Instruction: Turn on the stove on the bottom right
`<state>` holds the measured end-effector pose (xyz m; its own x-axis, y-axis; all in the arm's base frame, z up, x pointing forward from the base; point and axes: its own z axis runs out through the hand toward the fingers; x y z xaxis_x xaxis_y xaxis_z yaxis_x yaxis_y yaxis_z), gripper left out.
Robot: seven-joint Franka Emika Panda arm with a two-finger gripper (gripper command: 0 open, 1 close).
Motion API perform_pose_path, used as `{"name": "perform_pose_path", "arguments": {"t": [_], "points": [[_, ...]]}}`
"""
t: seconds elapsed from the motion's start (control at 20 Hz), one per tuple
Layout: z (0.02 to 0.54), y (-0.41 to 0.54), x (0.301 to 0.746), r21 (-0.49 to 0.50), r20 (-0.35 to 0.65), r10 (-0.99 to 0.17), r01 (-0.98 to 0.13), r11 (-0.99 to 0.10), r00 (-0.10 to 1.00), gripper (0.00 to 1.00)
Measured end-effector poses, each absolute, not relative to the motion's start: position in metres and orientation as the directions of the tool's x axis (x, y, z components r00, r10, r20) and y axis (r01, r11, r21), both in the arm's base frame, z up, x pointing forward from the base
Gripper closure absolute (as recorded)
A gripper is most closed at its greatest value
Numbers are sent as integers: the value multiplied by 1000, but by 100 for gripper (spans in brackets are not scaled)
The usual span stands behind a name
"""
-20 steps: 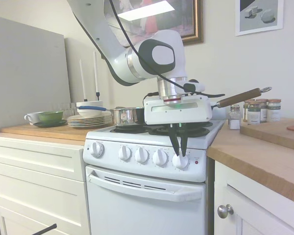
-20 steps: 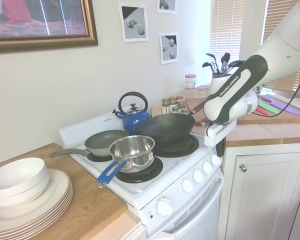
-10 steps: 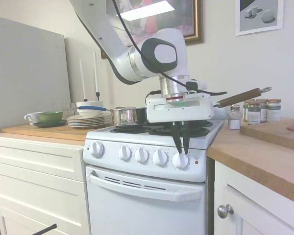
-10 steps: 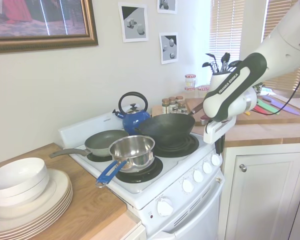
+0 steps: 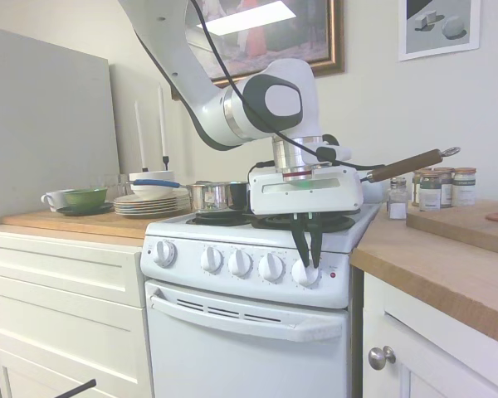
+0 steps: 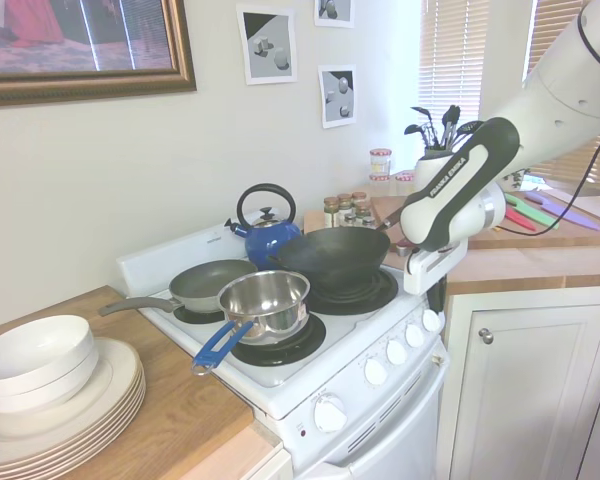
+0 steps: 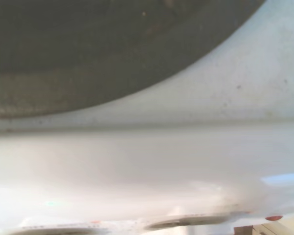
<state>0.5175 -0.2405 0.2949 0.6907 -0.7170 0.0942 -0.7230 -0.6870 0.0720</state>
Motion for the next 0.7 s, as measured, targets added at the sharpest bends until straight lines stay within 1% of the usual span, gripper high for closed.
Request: {"name": "perform_pose_path", "arguments": {"t": [0.7], "points": [[295,-234,518,81,95,-707,-714,-696,700,100]]}}
